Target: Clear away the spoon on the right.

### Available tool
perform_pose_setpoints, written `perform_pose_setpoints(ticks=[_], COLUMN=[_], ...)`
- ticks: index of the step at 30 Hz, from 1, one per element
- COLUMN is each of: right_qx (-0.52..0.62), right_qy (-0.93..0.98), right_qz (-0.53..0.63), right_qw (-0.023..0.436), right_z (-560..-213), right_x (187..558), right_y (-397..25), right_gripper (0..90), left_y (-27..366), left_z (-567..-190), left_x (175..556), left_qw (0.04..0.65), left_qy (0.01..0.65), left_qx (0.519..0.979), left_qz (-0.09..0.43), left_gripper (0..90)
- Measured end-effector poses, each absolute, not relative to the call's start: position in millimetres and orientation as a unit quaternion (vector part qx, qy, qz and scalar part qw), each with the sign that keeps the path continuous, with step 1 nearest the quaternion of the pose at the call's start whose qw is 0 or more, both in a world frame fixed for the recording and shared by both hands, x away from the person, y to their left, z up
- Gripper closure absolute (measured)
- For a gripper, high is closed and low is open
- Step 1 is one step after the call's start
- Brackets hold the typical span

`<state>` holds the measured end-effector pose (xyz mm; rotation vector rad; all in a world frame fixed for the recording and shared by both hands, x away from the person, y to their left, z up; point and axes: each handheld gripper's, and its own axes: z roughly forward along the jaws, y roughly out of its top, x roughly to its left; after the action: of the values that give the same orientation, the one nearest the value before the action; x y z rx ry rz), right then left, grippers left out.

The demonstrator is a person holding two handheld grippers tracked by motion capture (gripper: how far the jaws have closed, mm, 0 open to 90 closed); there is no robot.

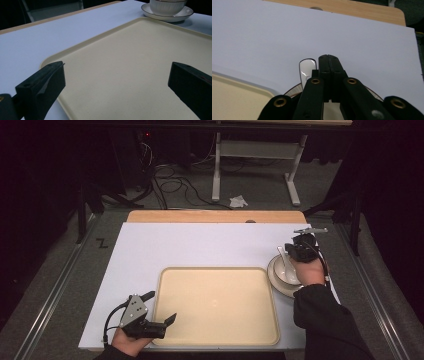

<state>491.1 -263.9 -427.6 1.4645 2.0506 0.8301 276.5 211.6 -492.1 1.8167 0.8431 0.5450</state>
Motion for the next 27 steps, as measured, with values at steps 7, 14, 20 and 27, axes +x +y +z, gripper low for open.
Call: perform_pose_setpoints(ticks=[7, 14, 20, 27], right_qx=[0.518, 0.492, 0.474, 0.457], right_qy=[0.767, 0.789, 0.802, 0.811], right_qz=[0.301, 0.296, 0.298, 0.303], right_qw=[0.229, 0.218, 0.209, 0.205], right_z=[-431, -433, -433, -431], right_x=[489, 482, 472, 459], right_y=[-252, -235, -223, -215], right_gripper=[90.0, 90.0, 90.0, 90.0], left_y=[210, 208, 208, 207], left_z=[-492, -493, -492, -493], left_x=[277, 278, 278, 278], left_qw=[0.506, 0.503, 0.503, 0.502], left_qy=[0.347, 0.345, 0.344, 0.344], left_qx=[0.756, 0.759, 0.759, 0.76], left_qz=[0.227, 0.226, 0.228, 0.228], left_gripper=[1.8, 1.8, 1.8, 1.8])
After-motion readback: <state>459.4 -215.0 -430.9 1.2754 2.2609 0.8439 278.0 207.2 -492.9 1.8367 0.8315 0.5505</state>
